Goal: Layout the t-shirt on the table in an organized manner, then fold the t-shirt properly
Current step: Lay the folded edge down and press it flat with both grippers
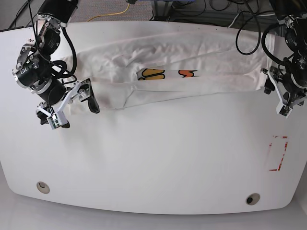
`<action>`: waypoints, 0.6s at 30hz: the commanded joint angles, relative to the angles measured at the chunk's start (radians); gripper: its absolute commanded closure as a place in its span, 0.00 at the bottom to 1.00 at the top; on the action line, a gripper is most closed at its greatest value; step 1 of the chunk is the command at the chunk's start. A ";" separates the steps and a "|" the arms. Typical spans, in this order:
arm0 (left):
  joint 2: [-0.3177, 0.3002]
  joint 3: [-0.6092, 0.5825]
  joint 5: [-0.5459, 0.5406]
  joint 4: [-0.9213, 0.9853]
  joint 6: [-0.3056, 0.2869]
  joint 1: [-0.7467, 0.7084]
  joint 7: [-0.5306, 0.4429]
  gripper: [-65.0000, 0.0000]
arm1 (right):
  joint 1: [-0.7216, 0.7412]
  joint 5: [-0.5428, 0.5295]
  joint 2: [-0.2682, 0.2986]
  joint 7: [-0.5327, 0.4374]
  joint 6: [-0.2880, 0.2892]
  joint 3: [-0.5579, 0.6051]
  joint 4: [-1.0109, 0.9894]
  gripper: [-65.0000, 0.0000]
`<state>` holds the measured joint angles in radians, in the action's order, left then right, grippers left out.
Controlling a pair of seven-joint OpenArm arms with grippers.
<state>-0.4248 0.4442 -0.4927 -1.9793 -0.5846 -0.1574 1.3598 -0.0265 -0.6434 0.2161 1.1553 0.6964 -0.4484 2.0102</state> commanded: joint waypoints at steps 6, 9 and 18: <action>0.005 0.009 0.002 -0.008 -0.067 -0.060 -0.009 0.92 | -0.029 -0.020 -0.050 -0.016 0.002 0.000 -0.022 0.64; 0.019 0.044 0.004 -0.005 -0.070 -0.094 -0.009 0.95 | -0.036 -0.020 -0.051 -0.016 0.002 0.001 -0.053 0.95; 0.065 0.104 0.007 0.007 -0.070 -0.175 -0.010 0.95 | -0.043 -0.019 -0.022 -0.097 0.002 0.064 -0.210 0.92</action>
<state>-0.3473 0.5468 -0.4717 -1.9644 -0.6521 -0.3302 1.3678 -0.0792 -0.6395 0.1650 1.1095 0.6964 -0.3851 1.8053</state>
